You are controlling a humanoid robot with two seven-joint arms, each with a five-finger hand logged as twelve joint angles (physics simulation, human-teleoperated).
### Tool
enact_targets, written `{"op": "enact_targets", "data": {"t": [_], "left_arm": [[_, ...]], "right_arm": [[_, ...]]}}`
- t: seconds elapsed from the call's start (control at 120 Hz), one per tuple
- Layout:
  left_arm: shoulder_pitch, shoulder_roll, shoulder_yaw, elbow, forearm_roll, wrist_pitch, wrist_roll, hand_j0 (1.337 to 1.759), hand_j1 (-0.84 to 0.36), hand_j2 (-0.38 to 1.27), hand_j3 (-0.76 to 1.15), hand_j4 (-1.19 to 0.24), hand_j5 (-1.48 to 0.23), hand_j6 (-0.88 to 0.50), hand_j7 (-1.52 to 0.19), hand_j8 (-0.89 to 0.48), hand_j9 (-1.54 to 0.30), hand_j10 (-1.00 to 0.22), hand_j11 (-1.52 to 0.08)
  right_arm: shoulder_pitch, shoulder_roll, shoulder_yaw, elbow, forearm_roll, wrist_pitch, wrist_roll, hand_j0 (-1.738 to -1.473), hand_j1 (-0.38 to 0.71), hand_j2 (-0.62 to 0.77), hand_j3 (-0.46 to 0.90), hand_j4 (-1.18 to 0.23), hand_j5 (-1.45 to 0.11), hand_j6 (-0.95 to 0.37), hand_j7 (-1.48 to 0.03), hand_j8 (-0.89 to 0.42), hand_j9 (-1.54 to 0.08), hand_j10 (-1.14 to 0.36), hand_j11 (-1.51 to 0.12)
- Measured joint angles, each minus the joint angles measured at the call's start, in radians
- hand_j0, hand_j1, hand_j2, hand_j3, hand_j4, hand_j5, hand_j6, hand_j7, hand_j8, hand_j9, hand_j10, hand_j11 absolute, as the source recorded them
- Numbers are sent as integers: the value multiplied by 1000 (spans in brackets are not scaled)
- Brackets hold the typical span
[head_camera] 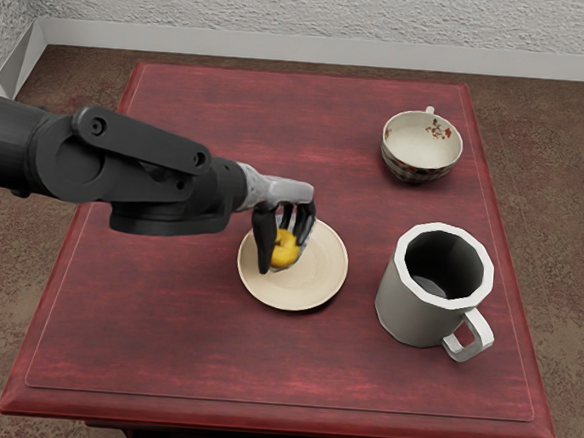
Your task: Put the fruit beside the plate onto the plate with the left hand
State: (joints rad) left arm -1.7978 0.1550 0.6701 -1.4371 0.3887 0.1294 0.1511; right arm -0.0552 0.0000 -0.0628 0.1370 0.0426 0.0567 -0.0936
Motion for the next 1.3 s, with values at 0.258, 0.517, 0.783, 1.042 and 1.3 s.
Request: {"op": "enact_targets", "data": {"t": [0.258,0.517,0.783,1.042,1.3], "left_arm": [[3,-9,-1,7,2,9,2,1656,-167,291,0,-607,-830,-470,-820,-467,-820,-612,-823],[2,-10,-7,15,-3,14,2,1657,44,109,0,-304,-407,-266,-404,-265,-404,-306,-405],[-3,173,-68,5,-78,-135,1,1658,255,32,0,-92,-123,-82,-122,-82,-122,-93,-122],[0,383,-168,-32,-183,-404,-28,1658,323,9,0,-26,-35,-24,-34,-24,-34,-26,-34],[80,544,-282,-54,-243,-623,-35,1658,342,3,0,-8,-10,-7,-10,-7,-10,-8,-10]], "right_arm": [[0,0,0,0,0,0,0,-1658,-320,-5,0,-24,-31,-24,-31,-24,-31,-24,-31],[0,0,0,0,-1,0,0,-1658,-320,-5,0,-24,-31,-24,-31,-24,-31,-24,-31],[0,0,0,0,0,0,0,-1658,-320,-5,0,-24,-31,-24,-31,-24,-31,-24,-31],[0,0,0,0,0,0,0,-1658,-320,-5,0,-24,-31,-24,-31,-24,-31,-24,-31],[0,0,0,0,0,0,0,-1658,-320,-5,0,-24,-31,-24,-31,-24,-31,-24,-31]]}}
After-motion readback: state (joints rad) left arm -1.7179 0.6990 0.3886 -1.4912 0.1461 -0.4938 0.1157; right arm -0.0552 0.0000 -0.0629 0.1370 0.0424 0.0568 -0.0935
